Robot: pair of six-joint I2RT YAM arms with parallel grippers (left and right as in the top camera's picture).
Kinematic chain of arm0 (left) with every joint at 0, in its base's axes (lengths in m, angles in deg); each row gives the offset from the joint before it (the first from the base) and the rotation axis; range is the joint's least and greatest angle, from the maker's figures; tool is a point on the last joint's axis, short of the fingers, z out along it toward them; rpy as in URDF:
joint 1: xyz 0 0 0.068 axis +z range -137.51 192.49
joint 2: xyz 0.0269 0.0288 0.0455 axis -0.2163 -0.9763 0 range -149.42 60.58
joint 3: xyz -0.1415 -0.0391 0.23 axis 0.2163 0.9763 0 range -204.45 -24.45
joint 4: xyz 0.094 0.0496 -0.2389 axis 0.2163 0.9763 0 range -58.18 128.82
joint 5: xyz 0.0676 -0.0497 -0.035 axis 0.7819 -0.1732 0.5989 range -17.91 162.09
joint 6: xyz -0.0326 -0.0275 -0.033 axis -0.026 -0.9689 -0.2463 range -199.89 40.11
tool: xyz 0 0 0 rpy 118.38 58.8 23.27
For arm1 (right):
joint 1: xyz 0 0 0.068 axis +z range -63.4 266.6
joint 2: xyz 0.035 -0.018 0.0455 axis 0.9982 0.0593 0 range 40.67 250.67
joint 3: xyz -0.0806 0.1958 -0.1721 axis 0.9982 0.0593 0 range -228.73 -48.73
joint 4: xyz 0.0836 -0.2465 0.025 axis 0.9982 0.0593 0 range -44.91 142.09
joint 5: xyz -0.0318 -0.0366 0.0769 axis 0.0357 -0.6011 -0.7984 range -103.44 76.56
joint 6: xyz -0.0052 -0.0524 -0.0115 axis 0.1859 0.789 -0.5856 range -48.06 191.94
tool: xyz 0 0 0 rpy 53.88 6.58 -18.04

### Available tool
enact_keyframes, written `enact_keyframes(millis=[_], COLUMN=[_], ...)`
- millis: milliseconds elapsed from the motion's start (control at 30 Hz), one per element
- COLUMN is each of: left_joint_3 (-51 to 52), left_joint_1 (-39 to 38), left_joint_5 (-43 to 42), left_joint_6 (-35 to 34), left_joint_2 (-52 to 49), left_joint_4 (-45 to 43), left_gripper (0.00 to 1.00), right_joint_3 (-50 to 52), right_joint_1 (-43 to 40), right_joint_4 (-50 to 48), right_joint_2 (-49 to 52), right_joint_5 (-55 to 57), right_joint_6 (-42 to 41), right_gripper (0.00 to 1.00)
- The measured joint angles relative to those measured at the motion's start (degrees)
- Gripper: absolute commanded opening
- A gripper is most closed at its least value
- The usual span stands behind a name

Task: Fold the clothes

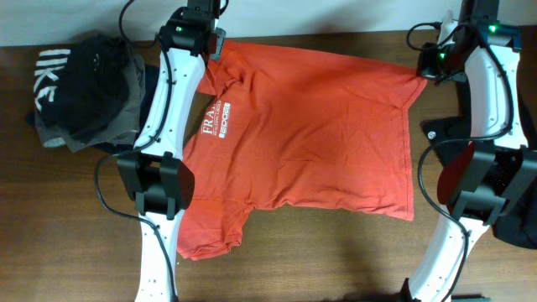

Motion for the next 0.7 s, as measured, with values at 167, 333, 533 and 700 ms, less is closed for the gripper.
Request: enact_keyframes(millis=[167, 333, 533, 700], left_joint_3=[-6.3, -12.4, -16.0, -17.4], left_joint_1=[0.0, 0.0, -0.1, 0.5], left_joint_5=[-0.4, -0.1, 3.7, 5.7], left_joint_6=[0.0, 0.0, 0.0, 0.0], left_joint_2=[0.3, 4.1, 14.3, 19.9], left_joint_4=[5.2, 11.1, 15.9, 18.9], left_gripper=[0.01, 0.01, 0.01, 0.01], right_joint_3=[0.0, -1.5, -3.4, -4.8], right_joint_1=[0.0, 0.0, 0.0, -1.2], right_joint_4=[2.9, 6.9, 10.1, 11.4], right_joint_2=[-0.5, -5.4, -17.2, -25.2], right_joint_5=[0.0, -0.1, -0.5, -1.8], right_joint_6=[-0.2, -0.1, -0.1, 0.0], right_gripper=[0.04, 0.04, 0.04, 0.04])
